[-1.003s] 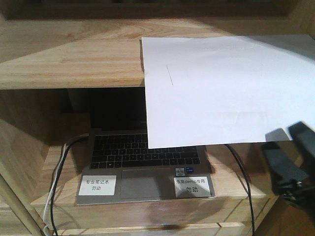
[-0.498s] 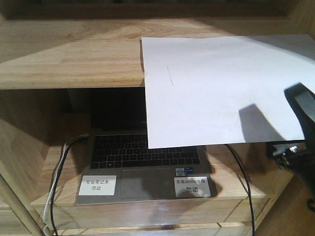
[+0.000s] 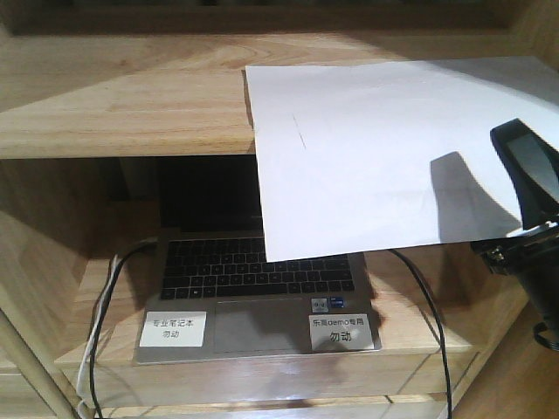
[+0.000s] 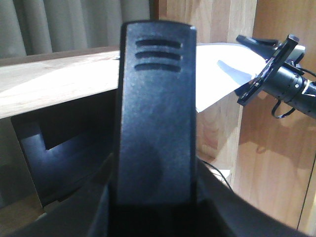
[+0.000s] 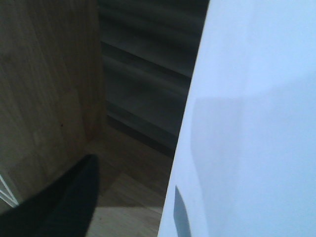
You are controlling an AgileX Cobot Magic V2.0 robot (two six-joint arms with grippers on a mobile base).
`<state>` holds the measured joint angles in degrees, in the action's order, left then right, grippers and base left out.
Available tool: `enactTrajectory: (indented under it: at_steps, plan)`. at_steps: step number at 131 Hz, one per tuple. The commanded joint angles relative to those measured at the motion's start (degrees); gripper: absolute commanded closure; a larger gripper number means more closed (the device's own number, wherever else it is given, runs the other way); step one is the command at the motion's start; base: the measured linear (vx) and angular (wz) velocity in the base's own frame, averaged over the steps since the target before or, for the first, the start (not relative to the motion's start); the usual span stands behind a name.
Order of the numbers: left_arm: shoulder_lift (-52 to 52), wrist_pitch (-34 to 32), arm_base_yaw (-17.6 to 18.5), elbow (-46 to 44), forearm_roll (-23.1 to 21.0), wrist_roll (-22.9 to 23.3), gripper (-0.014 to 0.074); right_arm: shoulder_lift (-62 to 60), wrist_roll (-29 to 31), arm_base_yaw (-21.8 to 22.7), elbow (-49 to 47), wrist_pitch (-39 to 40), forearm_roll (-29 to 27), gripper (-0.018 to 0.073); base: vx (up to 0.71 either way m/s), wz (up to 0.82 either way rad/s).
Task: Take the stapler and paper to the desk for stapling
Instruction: 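Grasp the edge of the white paper sheet with the right gripper, then pull the paper off the shelf with the right gripper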
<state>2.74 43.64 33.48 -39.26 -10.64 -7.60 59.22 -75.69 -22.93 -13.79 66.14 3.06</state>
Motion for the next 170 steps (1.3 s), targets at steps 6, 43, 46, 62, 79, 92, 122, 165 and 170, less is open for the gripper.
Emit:
enactTrajectory:
  at_steps: [6,43,46,62,79,92,122,165,170]
  plan:
    - [1.1,-6.7,0.2,-1.4,-1.0,-0.1,0.0603,-0.4,0.6,-0.1,-1.7,11.0,0.7,0.027,0.0,0.0]
    - [1.1,-6.7,0.2,-1.4,-1.0,-0.1,0.0603,-0.4,0.6,-0.1,-1.7,11.0,0.7,0.0574,0.0,0.0]
    - [1.1,-6.7,0.2,-1.4,-1.0,-0.1,0.0603,-0.4,0.6,-0.1,-1.7,11.0,0.8,0.0573,0.0,0.0]
    - [1.1,-6.7,0.2,-1.4,-1.0,0.0,0.0603,-0.7,0.6,-0.1,-1.7,11.0,1.2,0.0569,0.0,0.0]
    - [1.1,-6.7,0.2,-1.4,-1.0,0.0,0.0603,-2.4,0.9,-0.1,-1.7,11.0,2.6,0.0569,0.0,0.0]
    - [1.1,-6.7,0.2,-1.4,-1.0,0.0,0.0603,-4.3,1.1,-0.1,-1.7,11.0,4.3,0.0569,0.0,0.0]
    - [1.1,-6.7,0.2,-1.4,-1.0,0.0,0.0603,-8.9,1.1,-0.1,-1.7,10.9,10.2,0.0569,0.0,0.0]
    - [1.1,-6.7,0.2,-1.4,-1.0,0.0,0.0603,-23.7,1.3,1.4,-1.7,-4.1,10.8,0.0568,0.0,0.0]
    - [1.1,-6.7,0.2,-1.4,-1.0,0.0,0.0603,-25.9,1.3,2.1,-1.7,-5.7,11.0,0.0568,0.0,0.0]
